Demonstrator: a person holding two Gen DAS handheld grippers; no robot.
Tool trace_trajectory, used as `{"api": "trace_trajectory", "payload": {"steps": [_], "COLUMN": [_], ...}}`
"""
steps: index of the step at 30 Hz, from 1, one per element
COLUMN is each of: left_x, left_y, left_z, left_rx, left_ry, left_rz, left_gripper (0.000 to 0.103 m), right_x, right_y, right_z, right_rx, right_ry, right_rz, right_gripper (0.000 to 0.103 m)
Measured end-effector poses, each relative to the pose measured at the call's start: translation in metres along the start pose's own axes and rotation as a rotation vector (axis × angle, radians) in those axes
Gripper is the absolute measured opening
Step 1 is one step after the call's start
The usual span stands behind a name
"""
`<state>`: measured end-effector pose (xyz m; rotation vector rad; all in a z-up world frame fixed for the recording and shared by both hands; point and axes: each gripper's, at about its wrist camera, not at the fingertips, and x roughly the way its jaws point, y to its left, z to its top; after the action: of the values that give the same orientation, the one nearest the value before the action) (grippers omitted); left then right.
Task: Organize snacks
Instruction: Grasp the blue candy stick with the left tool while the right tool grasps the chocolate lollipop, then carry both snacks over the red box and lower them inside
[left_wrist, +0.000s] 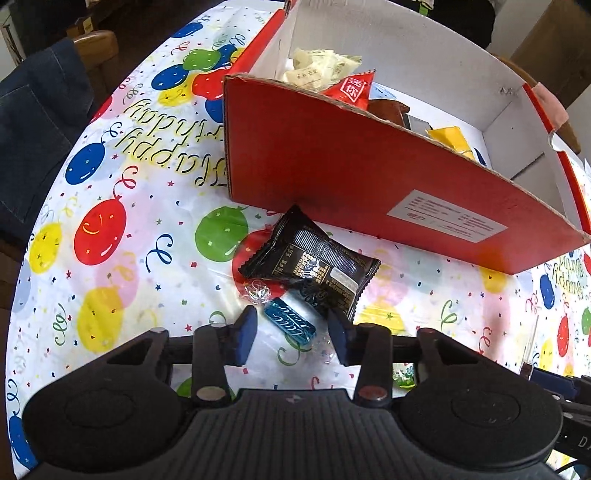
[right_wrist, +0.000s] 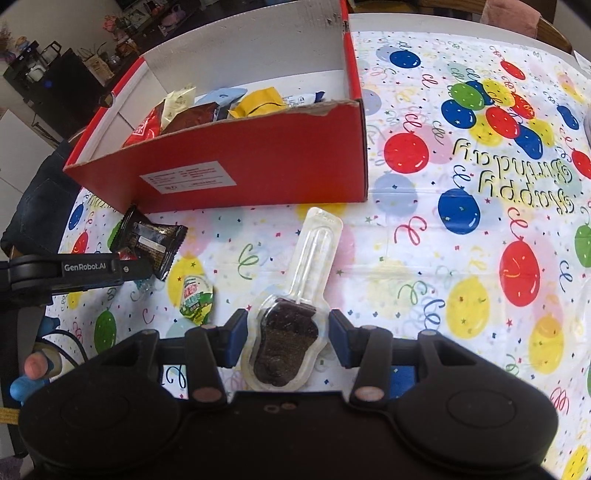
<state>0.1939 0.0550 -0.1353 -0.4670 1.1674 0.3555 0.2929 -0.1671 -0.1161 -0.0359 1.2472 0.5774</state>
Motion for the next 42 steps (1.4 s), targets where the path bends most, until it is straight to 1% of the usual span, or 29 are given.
{"api": "trace_trajectory", "payload": {"steps": [2,4,9,14,23,31,37,42], "left_x": [0.000,0.000,-0.001,-0.005,-0.022,-0.047,-0.072,-0.093], "left_y": [0.003,0.006,0.018,0.026,0.038,0.030,0.010,-0.006], "left_z": [0.000,-0.001,-0.002,-0.007,-0.026,-0.035,-0.034,-0.025], "left_rx": [-0.027,-0.050,-0.111,-0.119,-0.143,-0.139,-0.077,-0.028], "left_ry": [0.000,-0.003,-0.004,-0.014,-0.037,-0.088,-0.149,-0.198], "left_rz": [-0.010,-0.010,-0.017,0.009,0.011,-0.003,-0.008,-0.027], "left_gripper": [0.036,0.032,0.017,0.013,0.012,0.012,0.012,0.012], "right_x": [-0.001,-0.001,-0.002,-0.004,-0.019,-0.030,-0.046,-0.063], "right_y": [-0.001,-0.002,-0.007,-0.011,-0.023,-0.020,-0.011,-0.004], "right_z": [0.001,0.002,0.003,0.004,0.006,0.007,0.011,0.026], "right_rx": [-0.007,-0.009,-0.011,-0.011,-0.003,-0.042,-0.090,-0.135], "right_ry": [-0.002,-0.002,-0.002,-0.009,-0.051,-0.076,-0.116,-0.158], "right_rz": [0.008,0.016,0.028,0.032,0.047,0.070,0.102,0.123], "right_gripper": [0.046,0.046,0.046,0.046,0.046,0.046,0.046,0.046]}}
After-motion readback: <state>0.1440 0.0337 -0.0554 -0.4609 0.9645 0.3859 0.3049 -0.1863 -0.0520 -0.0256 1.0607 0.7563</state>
